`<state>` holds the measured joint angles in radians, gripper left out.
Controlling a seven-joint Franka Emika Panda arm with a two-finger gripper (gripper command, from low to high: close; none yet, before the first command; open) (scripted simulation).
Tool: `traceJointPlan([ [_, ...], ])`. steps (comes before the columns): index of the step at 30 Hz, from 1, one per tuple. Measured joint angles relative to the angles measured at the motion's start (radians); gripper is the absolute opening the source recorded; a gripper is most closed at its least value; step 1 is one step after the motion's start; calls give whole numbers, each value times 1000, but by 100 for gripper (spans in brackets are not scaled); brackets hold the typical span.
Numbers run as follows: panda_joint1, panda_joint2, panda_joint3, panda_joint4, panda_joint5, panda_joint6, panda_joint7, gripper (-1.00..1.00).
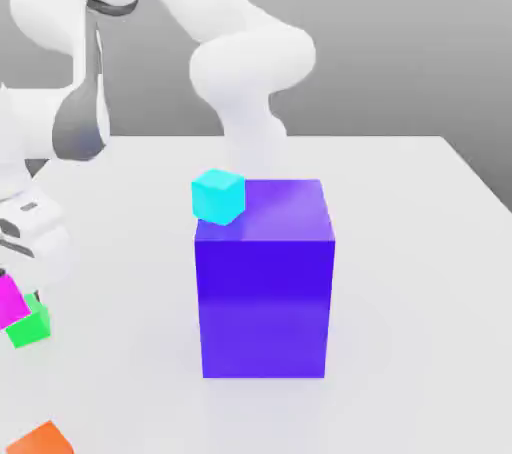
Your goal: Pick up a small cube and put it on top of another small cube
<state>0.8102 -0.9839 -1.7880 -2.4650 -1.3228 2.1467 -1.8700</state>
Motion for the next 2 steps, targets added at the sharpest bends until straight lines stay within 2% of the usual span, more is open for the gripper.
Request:
traceJointPlan([
  [2, -48, 11, 81, -10, 59, -38, -25, 100],
])
